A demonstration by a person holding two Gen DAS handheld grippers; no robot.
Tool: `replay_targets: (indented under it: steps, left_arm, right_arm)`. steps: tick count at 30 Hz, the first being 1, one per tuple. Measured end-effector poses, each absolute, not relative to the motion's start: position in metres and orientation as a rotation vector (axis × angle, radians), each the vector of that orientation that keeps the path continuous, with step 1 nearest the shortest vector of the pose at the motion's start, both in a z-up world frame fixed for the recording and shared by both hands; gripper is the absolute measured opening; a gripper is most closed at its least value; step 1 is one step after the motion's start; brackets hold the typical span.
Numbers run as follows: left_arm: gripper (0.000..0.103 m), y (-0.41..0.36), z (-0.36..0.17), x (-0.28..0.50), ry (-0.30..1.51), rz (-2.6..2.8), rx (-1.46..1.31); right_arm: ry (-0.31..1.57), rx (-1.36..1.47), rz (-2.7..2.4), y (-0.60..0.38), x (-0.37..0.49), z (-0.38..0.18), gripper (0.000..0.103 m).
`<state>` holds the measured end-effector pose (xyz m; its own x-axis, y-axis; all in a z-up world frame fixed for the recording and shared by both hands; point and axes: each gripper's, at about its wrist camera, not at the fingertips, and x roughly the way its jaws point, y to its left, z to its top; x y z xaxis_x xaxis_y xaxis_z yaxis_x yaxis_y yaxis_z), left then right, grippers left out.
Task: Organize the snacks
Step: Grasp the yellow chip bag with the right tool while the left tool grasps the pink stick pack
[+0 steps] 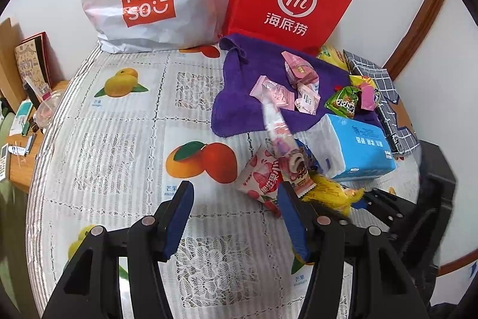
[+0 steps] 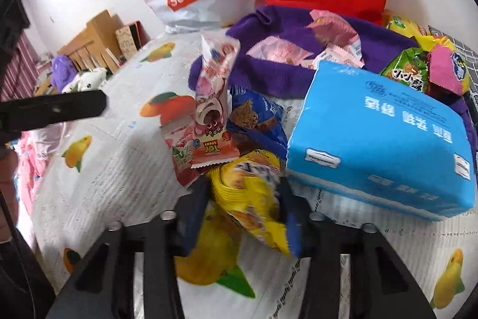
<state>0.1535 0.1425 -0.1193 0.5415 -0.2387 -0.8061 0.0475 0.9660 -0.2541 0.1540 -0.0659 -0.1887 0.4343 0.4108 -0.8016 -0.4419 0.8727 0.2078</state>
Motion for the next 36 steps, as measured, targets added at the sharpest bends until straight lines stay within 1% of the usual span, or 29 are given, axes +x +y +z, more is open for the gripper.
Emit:
replay_targets:
  steps: [4, 10, 18, 24, 29, 31, 34, 35, 36]
  left_arm:
    - [0.056, 0.137, -0.121, 0.155, 0.987, -0.173, -0.213]
    - [0.056, 0.12, -0.128, 0.161, 1.002, -0.177, -0.207]
    - [0.054, 0.09, -0.133, 0.175, 0.998, -0.206, -0.211]
    - [0.054, 0.08, -0.141, 0.197, 1.011, -0.17, -0.235]
    - [0.054, 0.071, -0.153, 0.212, 1.049, -0.15, -0.265]
    - [0.05, 0.069, -0.157, 0.216, 1.057, -0.149, -0.271]
    - [0.033, 0.067, -0.163, 0.22, 1.077, -0.141, -0.279]
    - [0.023, 0.068, -0.163, 0.219, 1.072, -0.144, -0.291]
    - [0.022, 0.069, -0.162, 0.218, 1.069, -0.145, -0.3]
  right_arm:
    - [0.963, -0.035, 0.542, -0.076, 0.142, -0.179, 0.039]
    - [0.909, -0.056, 0.544, -0.094, 0.114, -0.163, 0.039]
    - [0.838, -0.055, 0.421, -0.16, 0.092, -0.149, 0.039]
    - [0.839, 0.002, 0.3, -0.212, 0.093, -0.163, 0.039]
    - [0.851, 0.018, 0.243, -0.225, 0.096, -0.181, 0.039]
    - [0.862, 0.039, 0.23, -0.225, 0.1, -0.187, 0.039]
    - [0.878, 0.068, 0.233, -0.225, 0.105, -0.195, 0.039]
    - [0.879, 0.07, 0.233, -0.225, 0.105, -0.197, 0.039]
    - [0.879, 0.067, 0.234, -0.225, 0.105, -0.197, 0.039]
